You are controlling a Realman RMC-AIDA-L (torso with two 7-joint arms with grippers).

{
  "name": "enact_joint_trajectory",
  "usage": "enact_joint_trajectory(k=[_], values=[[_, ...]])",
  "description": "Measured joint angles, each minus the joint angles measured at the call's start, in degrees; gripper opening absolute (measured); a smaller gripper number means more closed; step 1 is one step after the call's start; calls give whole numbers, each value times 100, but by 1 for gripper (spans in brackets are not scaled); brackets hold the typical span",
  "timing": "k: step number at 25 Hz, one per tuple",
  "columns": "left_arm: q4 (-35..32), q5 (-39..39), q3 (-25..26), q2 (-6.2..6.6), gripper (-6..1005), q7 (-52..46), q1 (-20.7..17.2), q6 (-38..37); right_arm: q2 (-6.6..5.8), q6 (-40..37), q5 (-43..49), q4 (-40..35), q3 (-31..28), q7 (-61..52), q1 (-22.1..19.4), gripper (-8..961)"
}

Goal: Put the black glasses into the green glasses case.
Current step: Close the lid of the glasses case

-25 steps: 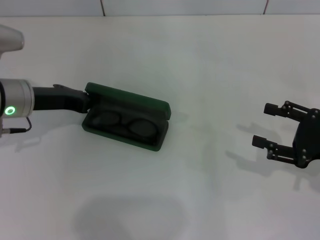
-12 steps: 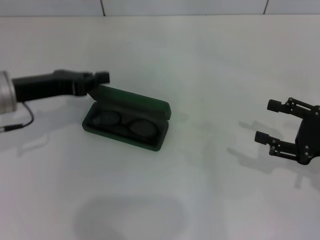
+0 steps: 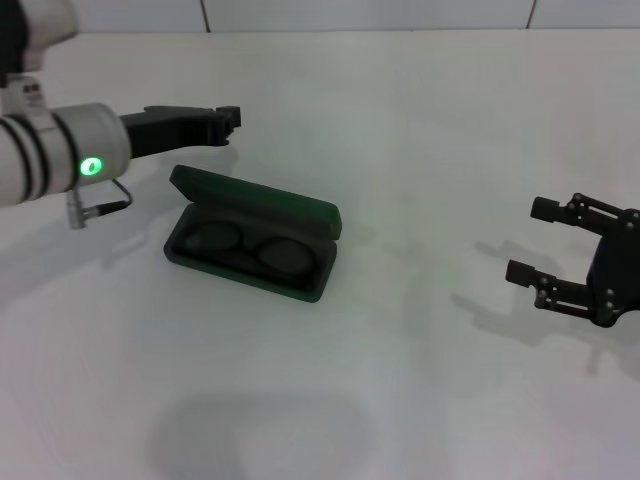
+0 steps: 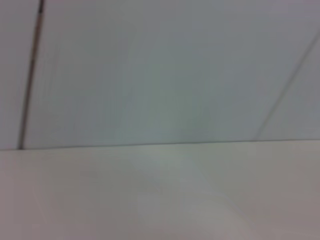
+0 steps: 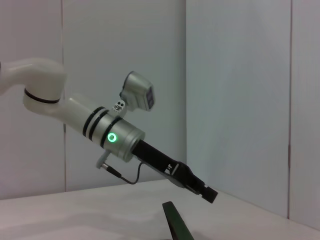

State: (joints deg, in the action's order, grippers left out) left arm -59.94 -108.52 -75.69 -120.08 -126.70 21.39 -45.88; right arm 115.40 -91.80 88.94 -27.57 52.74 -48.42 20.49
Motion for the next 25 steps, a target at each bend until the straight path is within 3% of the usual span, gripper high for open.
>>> enact_joint_trajectory(k=[6,10,16,25], values=[[-835,-1061,-1697,-6,52,-1561,-544,1551,-1,24,-31,1,-1,0,-6,752],[-867,-1459,-2408,-14,52,-2224,-737,2351,-5,23,-58,6,-1,0,-11,752],[-634,-1534,-2804,-26,53,-2354,-702,2974,-4,-8,-62,7,0,0,-5,752],[-485,-1651,-3019,-2,53,-2287,-626,3118,0,-19,-62,7,0,0,-26,752]])
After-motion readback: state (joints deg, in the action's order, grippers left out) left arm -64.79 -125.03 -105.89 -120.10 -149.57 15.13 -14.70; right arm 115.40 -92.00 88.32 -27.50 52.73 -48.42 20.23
